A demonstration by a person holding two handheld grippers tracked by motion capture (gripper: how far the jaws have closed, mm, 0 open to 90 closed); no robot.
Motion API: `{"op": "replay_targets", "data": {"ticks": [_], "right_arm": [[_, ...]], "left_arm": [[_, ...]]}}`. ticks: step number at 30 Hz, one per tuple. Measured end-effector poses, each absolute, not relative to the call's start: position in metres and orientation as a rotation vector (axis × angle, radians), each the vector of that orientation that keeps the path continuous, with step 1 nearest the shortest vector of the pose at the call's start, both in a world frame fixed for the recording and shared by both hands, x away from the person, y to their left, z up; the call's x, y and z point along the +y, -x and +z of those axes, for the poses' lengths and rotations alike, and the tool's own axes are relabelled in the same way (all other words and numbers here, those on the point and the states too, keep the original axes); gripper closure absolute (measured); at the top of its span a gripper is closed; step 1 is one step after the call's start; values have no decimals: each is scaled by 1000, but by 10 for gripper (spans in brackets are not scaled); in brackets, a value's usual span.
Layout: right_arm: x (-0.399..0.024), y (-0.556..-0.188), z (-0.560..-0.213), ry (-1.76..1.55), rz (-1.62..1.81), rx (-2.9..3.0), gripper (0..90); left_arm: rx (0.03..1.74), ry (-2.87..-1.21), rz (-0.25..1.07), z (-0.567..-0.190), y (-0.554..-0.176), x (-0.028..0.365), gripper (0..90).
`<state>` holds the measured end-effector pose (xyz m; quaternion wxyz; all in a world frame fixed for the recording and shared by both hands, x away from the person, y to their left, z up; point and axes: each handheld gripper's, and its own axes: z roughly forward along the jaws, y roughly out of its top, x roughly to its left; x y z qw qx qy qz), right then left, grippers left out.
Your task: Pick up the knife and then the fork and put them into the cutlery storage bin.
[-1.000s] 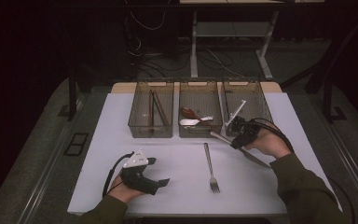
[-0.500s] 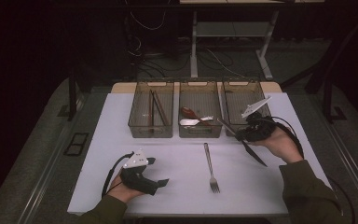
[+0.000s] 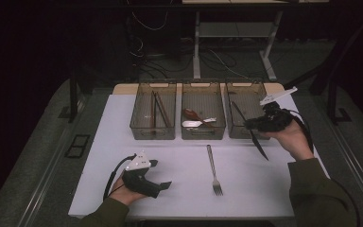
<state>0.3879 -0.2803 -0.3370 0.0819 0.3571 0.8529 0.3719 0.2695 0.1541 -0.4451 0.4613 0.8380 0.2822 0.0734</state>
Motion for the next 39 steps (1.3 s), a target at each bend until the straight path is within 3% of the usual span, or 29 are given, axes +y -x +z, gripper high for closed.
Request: {"op": "replay_targets", "data": {"ticks": [22,39], "right_arm": [[-299,-467,-282,-1232,1038,2310,800],[-304,-497,-355,-1385,863,2362,800]], "left_arm": [[692,-2059,173,-445,-270,154,55],[686,-2057,171,-445,-269,154,55]]}}
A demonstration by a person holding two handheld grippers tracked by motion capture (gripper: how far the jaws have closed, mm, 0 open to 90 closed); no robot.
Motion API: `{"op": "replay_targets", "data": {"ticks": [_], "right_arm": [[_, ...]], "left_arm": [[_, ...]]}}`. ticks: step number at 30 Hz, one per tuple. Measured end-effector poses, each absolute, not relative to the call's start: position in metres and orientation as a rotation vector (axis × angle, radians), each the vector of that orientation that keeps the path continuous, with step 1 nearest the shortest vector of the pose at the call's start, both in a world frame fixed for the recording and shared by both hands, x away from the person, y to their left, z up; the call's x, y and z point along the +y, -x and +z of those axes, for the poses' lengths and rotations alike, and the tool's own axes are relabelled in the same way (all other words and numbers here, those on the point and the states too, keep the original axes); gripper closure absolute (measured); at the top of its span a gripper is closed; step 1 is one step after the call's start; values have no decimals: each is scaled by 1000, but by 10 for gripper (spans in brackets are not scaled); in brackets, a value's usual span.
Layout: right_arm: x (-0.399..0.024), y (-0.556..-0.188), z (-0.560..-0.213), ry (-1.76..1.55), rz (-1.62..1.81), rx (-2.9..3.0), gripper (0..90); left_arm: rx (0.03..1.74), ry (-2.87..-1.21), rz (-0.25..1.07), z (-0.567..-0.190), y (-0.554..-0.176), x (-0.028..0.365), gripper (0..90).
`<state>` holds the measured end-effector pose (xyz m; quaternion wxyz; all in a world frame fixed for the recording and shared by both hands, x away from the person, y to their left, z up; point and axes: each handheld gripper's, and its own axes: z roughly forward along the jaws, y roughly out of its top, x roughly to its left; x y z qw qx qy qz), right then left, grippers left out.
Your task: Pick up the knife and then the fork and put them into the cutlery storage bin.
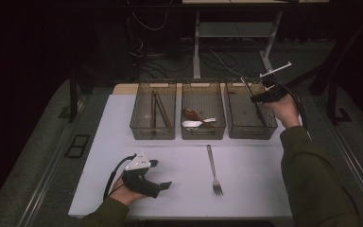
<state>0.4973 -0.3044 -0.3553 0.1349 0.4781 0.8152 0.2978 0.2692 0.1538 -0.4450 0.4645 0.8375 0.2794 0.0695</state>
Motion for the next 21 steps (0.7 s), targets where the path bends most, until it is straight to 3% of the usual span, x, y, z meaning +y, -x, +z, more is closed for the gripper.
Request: {"op": "replay_targets", "data": {"ticks": [16,21], "right_arm": [[-294,-509,-379,-1427,802,2413,793],[-291,-512,-386,-1458,768,2408,711]], "left_arm": [[682,-2063,170,-445,-269,153,55],[681,-2061,169,-445,-269,154,55]]}}
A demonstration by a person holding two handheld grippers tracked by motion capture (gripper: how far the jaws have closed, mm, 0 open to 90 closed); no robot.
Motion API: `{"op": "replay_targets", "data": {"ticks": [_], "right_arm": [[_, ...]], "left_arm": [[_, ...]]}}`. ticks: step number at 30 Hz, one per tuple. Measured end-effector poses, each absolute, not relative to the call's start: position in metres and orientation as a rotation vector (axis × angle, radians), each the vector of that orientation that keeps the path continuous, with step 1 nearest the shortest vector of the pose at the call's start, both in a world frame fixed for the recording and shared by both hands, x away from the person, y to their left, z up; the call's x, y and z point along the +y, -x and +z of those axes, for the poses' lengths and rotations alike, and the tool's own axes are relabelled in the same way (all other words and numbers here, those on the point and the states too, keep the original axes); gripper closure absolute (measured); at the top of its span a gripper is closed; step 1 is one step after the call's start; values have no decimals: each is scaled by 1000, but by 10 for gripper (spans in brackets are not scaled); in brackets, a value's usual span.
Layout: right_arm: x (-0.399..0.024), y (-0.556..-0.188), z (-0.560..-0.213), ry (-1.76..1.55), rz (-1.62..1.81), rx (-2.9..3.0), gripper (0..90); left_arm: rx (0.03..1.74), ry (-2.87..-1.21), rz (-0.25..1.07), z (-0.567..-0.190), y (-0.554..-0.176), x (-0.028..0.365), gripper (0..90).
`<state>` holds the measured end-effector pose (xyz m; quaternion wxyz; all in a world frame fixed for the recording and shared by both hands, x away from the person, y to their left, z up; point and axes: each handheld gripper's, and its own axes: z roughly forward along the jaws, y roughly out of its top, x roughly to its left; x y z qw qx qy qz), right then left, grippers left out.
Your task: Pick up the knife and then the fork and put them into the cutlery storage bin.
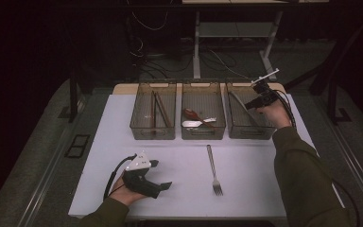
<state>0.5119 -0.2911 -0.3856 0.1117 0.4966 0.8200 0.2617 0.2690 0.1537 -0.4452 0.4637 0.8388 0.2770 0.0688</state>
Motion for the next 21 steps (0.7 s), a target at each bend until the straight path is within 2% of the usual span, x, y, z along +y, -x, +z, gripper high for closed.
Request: {"op": "replay_targets", "data": {"ticks": [7,12,16,21], "right_arm": [[-304,-502,-380,-1495,887,2369,602],[-309,-482,-368,-1441,975,2357,588],[-307,-461,-361,-1394,995,2370,623],[-297,-433,-358,-1307,1025,2411,755]], "left_arm": [[681,-2064,169,-445,-269,153,55],[679,-2068,168,-445,-269,152,55],[681,-2068,168,-445,-269,151,55],[681,-2065,168,-445,-268,151,55]]}}
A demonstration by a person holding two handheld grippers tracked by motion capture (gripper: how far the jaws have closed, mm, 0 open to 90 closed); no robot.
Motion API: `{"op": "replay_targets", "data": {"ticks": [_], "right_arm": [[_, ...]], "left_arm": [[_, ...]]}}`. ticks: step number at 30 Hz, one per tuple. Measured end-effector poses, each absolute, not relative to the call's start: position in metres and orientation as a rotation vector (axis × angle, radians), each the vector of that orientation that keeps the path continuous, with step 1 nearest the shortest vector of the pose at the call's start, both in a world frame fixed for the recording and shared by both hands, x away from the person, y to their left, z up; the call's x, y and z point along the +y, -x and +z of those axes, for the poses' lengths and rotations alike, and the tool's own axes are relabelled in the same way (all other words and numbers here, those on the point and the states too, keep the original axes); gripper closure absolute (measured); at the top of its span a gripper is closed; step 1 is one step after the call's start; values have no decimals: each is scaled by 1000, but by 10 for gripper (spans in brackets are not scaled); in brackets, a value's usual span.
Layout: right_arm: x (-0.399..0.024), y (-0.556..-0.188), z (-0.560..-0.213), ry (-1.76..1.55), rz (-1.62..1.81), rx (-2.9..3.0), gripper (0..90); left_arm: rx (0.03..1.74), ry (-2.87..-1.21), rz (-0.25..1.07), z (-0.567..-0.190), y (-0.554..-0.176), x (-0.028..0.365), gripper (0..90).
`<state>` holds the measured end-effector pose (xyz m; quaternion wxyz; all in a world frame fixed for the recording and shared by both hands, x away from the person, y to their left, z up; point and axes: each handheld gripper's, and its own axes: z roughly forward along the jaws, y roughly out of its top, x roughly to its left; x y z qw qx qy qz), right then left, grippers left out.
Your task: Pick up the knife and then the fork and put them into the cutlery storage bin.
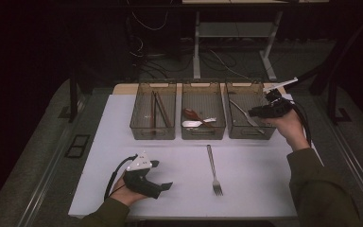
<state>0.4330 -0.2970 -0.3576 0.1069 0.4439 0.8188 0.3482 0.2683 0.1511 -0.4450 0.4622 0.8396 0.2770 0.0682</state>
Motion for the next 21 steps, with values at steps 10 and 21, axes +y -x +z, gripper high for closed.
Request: {"op": "replay_targets", "data": {"ticks": [10,21], "right_arm": [[-262,-393,-370,-1127,1065,2536,895],[-212,-367,-404,-979,1004,2720,896]], "left_arm": [[680,-2066,169,-445,-268,151,55],[679,-2066,170,-444,-268,152,55]]}}
